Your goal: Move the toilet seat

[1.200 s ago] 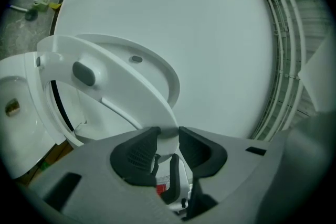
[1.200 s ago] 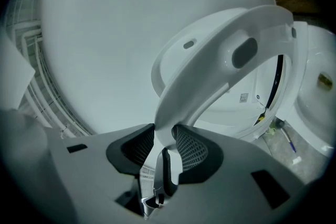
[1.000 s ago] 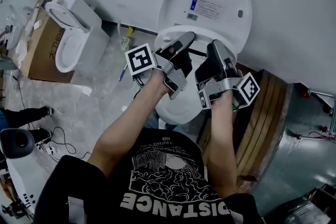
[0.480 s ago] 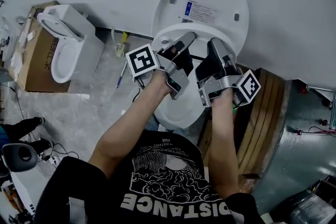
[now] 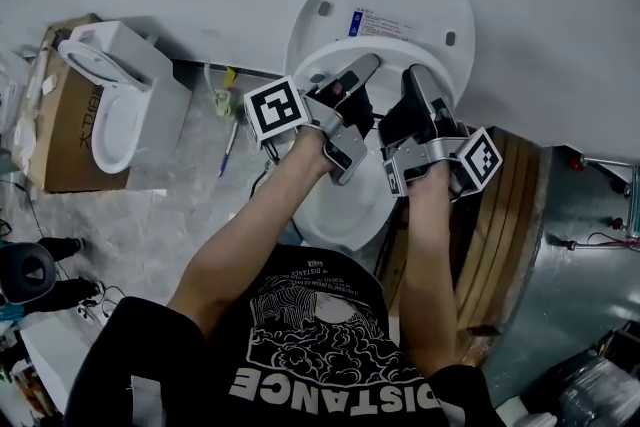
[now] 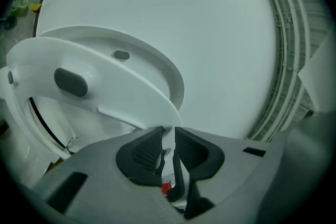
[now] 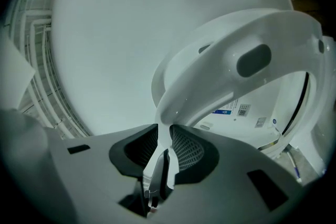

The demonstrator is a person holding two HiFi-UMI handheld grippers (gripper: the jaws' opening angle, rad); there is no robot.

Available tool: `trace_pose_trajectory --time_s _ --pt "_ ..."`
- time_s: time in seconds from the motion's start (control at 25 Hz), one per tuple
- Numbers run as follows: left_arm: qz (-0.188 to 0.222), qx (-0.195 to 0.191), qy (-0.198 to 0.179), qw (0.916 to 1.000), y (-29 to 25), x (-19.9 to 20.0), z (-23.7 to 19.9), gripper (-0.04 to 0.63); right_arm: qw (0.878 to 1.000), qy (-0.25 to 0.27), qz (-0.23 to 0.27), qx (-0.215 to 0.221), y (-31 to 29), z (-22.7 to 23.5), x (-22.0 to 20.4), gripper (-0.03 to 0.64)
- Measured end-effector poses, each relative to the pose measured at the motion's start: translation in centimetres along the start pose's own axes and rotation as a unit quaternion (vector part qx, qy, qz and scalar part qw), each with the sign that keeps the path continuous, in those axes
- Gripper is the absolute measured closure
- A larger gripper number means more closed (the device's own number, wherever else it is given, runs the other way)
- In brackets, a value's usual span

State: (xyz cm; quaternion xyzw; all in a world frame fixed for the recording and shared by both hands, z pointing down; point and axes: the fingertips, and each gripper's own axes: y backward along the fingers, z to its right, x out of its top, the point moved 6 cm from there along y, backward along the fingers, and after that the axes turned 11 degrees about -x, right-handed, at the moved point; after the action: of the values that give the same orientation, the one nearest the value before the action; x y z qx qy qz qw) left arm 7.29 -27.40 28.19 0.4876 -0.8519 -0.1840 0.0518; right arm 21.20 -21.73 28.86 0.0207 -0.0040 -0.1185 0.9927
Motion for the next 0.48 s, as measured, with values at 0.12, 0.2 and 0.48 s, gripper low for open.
trace_pose_trajectory --time_s 0.12,0.2,0.48 --pt "-0.01 -0.002 -0.005 0.9999 -0.3 -0.1 0.2 0.514 1.0 0.004 0.011 0.004 0.2 -0.1 0.1 0.528" --pt "-0.014 -0.002 -0.006 0.9999 -0.5 0.1 -0.2 0.515 1.0 0.006 0.015 0.003 -0.1 0.1 0.3 0.531" --pt "-0.012 0.008 -0.005 0.9999 -3.9 4.5 -2.2 0.518 1.0 0.015 0.015 -0.015 -5.5 0.3 2.9 0.535"
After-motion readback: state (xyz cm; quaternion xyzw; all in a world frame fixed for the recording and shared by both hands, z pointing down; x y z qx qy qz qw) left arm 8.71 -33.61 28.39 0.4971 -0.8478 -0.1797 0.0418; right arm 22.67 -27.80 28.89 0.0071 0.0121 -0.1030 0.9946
